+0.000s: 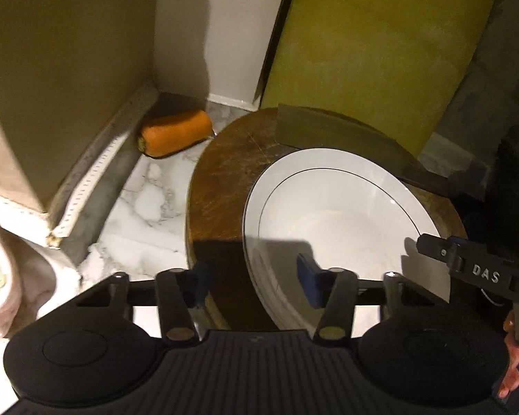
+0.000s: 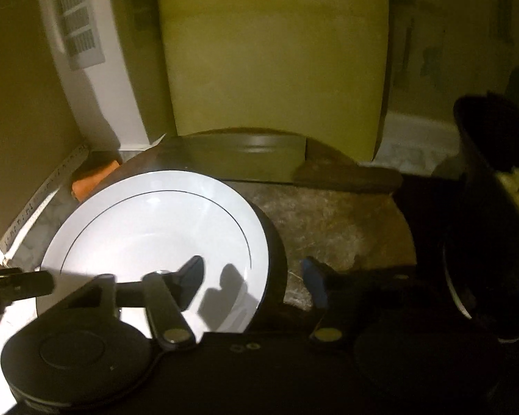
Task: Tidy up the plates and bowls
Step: 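Grasp the white deep plate rim on the cutting board with both tools, then lift the white deep plate with both tools and carry it toward the flat white plate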
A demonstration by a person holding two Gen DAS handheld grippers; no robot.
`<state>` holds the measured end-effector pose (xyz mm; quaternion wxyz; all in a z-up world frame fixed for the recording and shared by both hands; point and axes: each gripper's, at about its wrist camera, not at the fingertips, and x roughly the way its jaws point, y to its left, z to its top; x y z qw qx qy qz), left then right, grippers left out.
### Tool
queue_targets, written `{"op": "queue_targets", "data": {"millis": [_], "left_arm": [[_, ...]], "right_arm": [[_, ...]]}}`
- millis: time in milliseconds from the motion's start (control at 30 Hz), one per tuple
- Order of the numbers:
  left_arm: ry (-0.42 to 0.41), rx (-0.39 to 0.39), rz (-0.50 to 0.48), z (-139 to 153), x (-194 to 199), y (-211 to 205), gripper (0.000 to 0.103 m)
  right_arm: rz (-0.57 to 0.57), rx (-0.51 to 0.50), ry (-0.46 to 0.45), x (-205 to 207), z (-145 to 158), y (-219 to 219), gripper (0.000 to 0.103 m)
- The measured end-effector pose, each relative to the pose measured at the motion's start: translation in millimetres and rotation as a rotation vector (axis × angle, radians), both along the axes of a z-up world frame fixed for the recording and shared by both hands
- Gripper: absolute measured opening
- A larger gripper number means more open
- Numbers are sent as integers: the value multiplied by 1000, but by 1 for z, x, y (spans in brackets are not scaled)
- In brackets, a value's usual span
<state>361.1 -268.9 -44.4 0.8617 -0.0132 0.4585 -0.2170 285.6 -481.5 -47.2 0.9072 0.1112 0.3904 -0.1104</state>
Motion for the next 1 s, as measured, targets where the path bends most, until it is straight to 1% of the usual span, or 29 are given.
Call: {"op": "queue_targets", "data": {"millis": [67,100,167,267,300,333,367,433,567,700,800,900,1000], "left_arm": [[19,4,-2,-4,7,-3,37],[21,8,-1,-5,8,-3,34],[32,13,-1,-7,12,-6,32],[52,5,-7,-12,19,-10,21],[51,3,-5,-12,19,-10,21],[52,-1,-3,-12,20,-9,21],[54,-5,-1,-12,20,-9,21],[58,-13,5,-12,21,-8,20],[61,-30,20,-11,21,-6,18],[54,-25,37,-8,18,-2,17],[47,-26,59,-5,12,5,16],[24,-18,70,-1,2,15,16],[16,-28,98,4,-8,33,16]], "right_arm": [[3,4,8,3,-2,-2,49],[6,6,10,4,-2,-2,48],[4,31,17,8,-3,-6,36],[-1,64,28,11,-5,-10,26],[-1,65,31,13,-7,-11,24],[1,71,35,14,-8,-12,18],[2,86,37,15,-10,-13,16],[0,118,32,15,-12,-17,16],[-4,149,19,14,-12,-21,15],[-25,173,7,12,-13,-22,13],[-8,171,5,10,-12,-19,13],[5,172,-4,6,-9,-14,12],[28,155,-18,2,-4,-4,12]]}}
